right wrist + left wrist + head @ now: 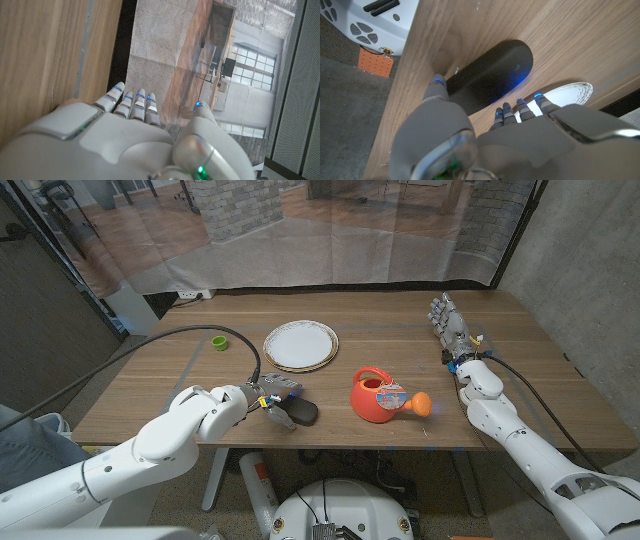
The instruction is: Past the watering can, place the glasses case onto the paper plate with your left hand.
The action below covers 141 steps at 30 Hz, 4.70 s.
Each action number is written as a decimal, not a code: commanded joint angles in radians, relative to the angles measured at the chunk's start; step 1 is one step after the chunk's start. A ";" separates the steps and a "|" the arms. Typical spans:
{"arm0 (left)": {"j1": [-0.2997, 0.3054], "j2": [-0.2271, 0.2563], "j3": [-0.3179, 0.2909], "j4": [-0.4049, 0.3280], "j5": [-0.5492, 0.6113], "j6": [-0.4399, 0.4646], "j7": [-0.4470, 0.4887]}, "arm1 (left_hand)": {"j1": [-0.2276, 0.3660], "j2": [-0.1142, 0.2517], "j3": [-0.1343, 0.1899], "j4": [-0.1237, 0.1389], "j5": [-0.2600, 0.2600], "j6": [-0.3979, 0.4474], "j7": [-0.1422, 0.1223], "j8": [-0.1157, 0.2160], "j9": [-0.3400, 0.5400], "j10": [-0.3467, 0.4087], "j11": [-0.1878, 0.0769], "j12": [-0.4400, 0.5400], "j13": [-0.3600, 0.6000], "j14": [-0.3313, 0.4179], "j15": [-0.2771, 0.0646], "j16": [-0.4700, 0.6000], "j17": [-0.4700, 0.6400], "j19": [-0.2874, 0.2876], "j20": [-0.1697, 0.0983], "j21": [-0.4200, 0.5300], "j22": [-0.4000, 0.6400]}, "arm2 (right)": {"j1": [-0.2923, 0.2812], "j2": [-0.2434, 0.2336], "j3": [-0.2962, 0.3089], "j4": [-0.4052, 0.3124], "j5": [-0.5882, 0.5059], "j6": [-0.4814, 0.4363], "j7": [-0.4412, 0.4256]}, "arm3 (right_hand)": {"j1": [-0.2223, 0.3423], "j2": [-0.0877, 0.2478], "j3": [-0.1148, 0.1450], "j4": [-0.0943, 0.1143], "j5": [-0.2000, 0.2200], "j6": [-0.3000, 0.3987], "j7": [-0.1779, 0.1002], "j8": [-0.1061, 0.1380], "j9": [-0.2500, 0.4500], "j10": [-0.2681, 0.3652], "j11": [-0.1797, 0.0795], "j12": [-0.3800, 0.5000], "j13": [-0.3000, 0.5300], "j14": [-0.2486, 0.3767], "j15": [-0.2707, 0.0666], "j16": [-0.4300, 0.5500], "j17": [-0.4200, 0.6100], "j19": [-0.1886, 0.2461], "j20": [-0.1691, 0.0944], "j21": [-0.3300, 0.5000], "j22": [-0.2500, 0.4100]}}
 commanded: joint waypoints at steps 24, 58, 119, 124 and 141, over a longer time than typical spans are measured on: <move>-0.032 -0.035 0.028 0.045 -0.038 0.008 0.027 | 0.063 0.024 0.002 -0.010 -0.009 0.137 -0.010 0.032 0.001 0.120 -0.031 0.033 0.001 0.135 -0.040 0.031 0.008 0.179 0.001 0.068 0.010 | 0.044 0.031 -0.014 0.073 0.001 0.007 0.021 | 0.005 0.008 -0.002 0.001 0.002 0.009 -0.001 0.006 0.006 0.007 -0.001 0.004 0.005 0.006 -0.002 0.006 0.001 0.008 -0.010 -0.003 0.003; -0.062 -0.036 0.038 0.053 -0.071 0.029 0.032 | 0.339 0.155 0.099 -0.050 -0.119 0.447 -0.057 0.092 0.009 0.438 -0.106 0.084 0.014 0.527 -0.143 0.126 0.036 0.644 -0.076 0.227 0.001 | 0.033 0.038 -0.016 0.049 -0.001 0.003 -0.002 | 0.005 0.008 -0.004 0.000 0.002 0.009 -0.001 0.006 0.006 0.007 -0.003 0.004 0.005 0.006 -0.002 0.006 0.001 0.010 -0.010 -0.003 0.003; -0.133 -0.016 -0.001 0.077 -0.147 -0.002 0.134 | 0.477 0.197 0.164 -0.037 -0.172 0.508 -0.039 0.093 0.018 0.498 -0.101 0.079 0.046 0.579 -0.138 0.116 0.065 0.690 -0.116 0.253 0.000 | 0.008 0.020 -0.013 -0.018 -0.021 -0.007 -0.047 | 0.004 0.010 -0.007 -0.001 0.003 0.011 -0.001 0.006 0.006 0.011 0.000 0.005 0.005 0.009 -0.002 0.007 0.002 0.011 -0.009 -0.004 0.003; -0.134 -0.010 -0.011 0.074 -0.160 -0.001 0.136 | 0.477 0.195 0.164 -0.034 -0.173 0.511 -0.040 0.093 0.019 0.504 -0.098 0.080 0.047 0.581 -0.139 0.115 0.067 0.691 -0.117 0.255 0.000 | 0.010 0.021 -0.015 -0.019 -0.022 -0.008 -0.048 | 0.004 0.010 -0.007 -0.001 0.003 0.010 -0.001 0.006 0.006 0.012 0.000 0.005 0.005 0.010 -0.001 0.007 0.002 0.011 -0.009 -0.004 0.003; -0.153 0.003 -0.035 0.069 -0.181 0.008 0.154 | 0.476 0.193 0.163 -0.029 -0.174 0.517 -0.043 0.091 0.019 0.506 -0.102 0.076 0.052 0.581 -0.138 0.110 0.070 0.689 -0.114 0.257 0.001 | 0.017 0.017 -0.016 -0.022 -0.024 -0.016 -0.046 | 0.005 0.011 -0.007 -0.001 0.003 0.012 -0.001 0.006 0.006 0.012 0.001 0.005 0.005 0.010 -0.004 0.007 0.001 0.011 -0.010 -0.004 0.003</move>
